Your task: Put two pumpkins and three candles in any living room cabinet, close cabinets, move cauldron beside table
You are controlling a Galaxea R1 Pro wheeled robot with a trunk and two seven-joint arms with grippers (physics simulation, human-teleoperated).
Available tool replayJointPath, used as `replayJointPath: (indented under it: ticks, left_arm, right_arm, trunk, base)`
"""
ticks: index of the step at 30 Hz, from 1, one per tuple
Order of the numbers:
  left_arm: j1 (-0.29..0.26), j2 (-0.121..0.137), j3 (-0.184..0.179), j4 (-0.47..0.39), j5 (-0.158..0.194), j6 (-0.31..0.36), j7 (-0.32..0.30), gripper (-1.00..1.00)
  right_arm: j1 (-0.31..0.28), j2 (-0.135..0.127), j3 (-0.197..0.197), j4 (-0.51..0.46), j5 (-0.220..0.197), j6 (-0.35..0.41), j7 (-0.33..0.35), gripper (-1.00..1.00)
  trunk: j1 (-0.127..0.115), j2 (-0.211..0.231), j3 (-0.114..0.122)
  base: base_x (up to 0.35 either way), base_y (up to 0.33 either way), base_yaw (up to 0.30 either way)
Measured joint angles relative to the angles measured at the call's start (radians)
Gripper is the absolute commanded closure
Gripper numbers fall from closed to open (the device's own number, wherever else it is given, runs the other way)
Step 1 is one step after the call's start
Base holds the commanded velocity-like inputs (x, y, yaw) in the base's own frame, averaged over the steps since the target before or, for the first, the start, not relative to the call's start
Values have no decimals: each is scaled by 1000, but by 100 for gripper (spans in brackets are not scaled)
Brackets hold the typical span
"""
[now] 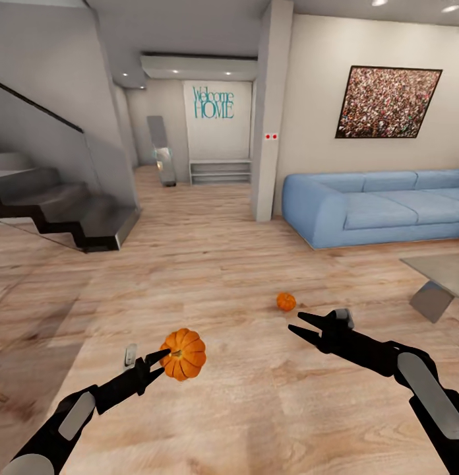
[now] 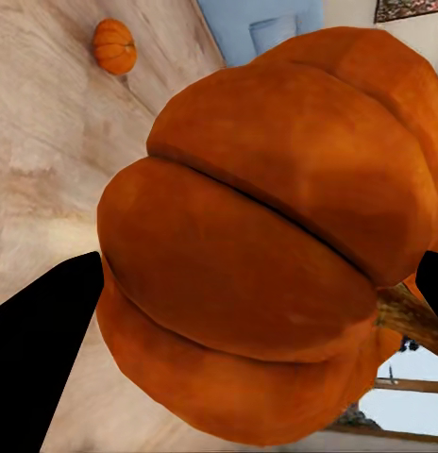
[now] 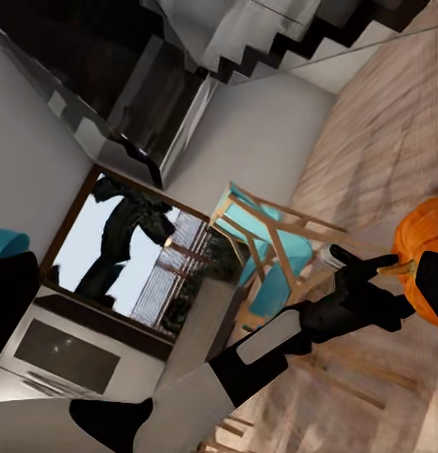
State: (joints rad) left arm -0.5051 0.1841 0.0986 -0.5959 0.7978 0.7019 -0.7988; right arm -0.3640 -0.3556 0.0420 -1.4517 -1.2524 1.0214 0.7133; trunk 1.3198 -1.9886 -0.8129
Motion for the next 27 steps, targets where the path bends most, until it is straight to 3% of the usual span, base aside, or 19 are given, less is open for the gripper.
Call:
replayJointPath:
  ticks: [27]
  left_arm:
    - [0,0,0,0,-1,0,0,100]
  right_arm:
    - [-1,0,0,15,-1,-1,1,-100]
  trunk:
    - [0,0,0]
  base:
    - [311,114,-262]
